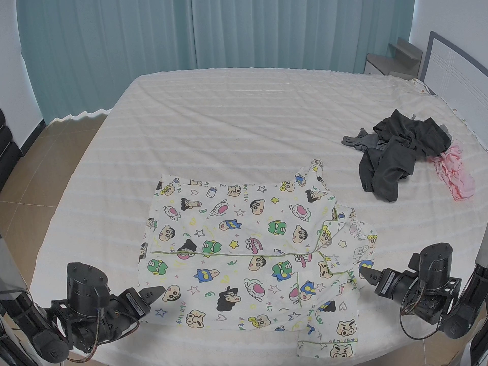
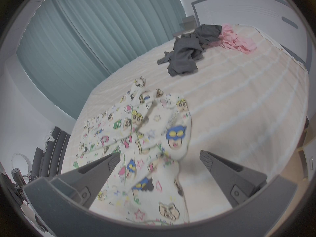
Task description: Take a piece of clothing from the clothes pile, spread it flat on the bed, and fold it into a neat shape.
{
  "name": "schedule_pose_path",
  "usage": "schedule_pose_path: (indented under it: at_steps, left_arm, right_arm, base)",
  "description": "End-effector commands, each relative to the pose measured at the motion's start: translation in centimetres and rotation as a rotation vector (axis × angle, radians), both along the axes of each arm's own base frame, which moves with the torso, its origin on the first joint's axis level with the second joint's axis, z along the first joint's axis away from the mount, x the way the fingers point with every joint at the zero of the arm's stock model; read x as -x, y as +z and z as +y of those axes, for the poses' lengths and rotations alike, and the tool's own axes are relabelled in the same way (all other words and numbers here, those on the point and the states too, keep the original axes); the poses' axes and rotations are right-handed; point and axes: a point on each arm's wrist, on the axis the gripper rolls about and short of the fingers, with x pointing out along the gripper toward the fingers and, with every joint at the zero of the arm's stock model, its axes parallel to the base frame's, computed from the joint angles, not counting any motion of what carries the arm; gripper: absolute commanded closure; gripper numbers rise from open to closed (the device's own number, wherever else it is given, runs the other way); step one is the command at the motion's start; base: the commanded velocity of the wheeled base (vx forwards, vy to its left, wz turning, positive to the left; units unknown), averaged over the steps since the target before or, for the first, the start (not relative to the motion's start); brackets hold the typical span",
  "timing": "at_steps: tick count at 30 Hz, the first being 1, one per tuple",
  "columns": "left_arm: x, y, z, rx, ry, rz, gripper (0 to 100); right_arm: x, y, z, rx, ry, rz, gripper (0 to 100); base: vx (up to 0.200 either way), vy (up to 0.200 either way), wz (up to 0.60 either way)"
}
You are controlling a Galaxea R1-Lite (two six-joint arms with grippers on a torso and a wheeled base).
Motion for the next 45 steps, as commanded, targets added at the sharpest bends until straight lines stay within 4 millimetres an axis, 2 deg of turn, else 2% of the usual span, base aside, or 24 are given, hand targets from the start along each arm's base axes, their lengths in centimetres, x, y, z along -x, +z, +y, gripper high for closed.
schedule_pose_path:
  at_steps: [1,4,8,12,23,26,29,37,45]
  left_arm:
    - [0.2,-1.4,-0.4,-0.036,-0.012,0.071,0]
    - [0.1,-1.4,-0.3,-0.035,-0.007,0.073,0]
    - [-0.2,-1.8,-0.4,-0.022,0.033,0.086,0]
    - [-0.8,-2.4,-0.7,-0.049,0.078,0.093,0]
    - [-4.8,-3.0,-2.2,-0.033,0.152,0.033,0]
    - [-5.9,-4.0,-2.5,-0.061,0.182,0.038,0]
    - [-6.5,-4.9,-2.7,-0.087,0.202,0.049,0]
    - [-8.5,-5.7,-2.8,-0.107,0.267,-0.003,0]
    - [-9.3,-7.1,-3.0,-0.179,0.282,-0.042,0]
  right_arm:
    - [0.6,-1.5,0.5,0.023,0.011,0.092,0]
    - [1.0,-2.0,0.7,0.046,0.021,0.13,0]
    - [1.0,-1.7,0.8,0.04,0.021,0.113,0]
    - [1.1,-1.4,0.9,0.036,0.024,0.094,0]
    - [1.2,-1.2,1.1,0.031,0.033,0.081,0]
    - [1.1,-1.1,1.1,0.027,0.033,0.074,0]
    - [1.1,-1.1,1.1,0.026,0.033,0.072,0]
    - [1.1,-1.1,1.1,0.025,0.033,0.07,0]
    - [1.1,-1.1,1.1,0.024,0.033,0.069,0]
  base:
    - [-0.2,0.0,0.0]
    - [-0.2,0.0,0.0]
    - [-0.2,0.0,0.0]
    - [0.0,0.0,0.0]
    - [0.0,0.0,0.0]
    - [0.0,0.0,0.0]
    - [0.0,0.0,0.0]
    - [0.0,0.0,0.0]
    - [0.0,0.0,0.0]
